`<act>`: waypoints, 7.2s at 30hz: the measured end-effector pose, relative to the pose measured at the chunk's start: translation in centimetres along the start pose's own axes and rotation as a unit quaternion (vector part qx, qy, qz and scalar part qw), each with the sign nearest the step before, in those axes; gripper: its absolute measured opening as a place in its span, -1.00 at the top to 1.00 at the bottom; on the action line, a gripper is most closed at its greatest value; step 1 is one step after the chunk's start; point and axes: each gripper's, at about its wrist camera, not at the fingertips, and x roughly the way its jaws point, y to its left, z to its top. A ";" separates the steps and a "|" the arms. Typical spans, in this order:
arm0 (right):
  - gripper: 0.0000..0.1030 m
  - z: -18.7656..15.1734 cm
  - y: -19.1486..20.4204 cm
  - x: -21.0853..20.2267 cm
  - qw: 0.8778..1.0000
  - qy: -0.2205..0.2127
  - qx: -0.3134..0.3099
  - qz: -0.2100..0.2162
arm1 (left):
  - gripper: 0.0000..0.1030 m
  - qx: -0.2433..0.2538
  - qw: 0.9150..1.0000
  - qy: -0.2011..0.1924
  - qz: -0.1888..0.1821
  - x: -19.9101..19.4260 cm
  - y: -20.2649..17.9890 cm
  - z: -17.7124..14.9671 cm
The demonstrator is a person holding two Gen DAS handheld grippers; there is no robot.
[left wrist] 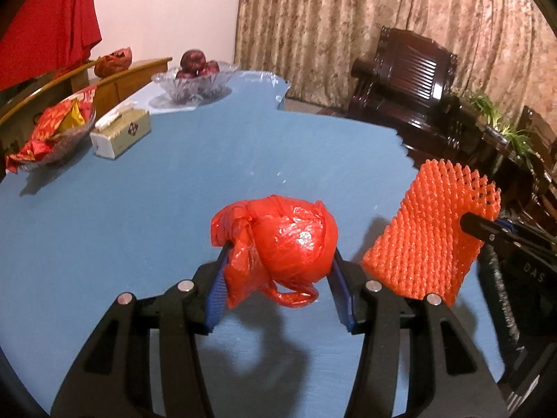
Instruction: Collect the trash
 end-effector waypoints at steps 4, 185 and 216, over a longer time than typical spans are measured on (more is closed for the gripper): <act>0.58 0.4 -0.4 -2.4 1.000 -0.020 0.001 -0.004 | 0.03 0.004 1.000 -0.014 -0.004 -1.4 -1.1 0.5; -0.88 -7.2 -7.5 -25.8 0.977 -0.092 0.067 -0.178 | -0.88 0.098 0.987 -0.091 -0.092 -17.2 -16.8 -4.1; -0.88 -7.3 -7.5 -25.2 0.978 -0.088 0.068 -0.176 | -0.88 0.098 0.987 -0.090 -0.092 -17.2 -16.8 -4.0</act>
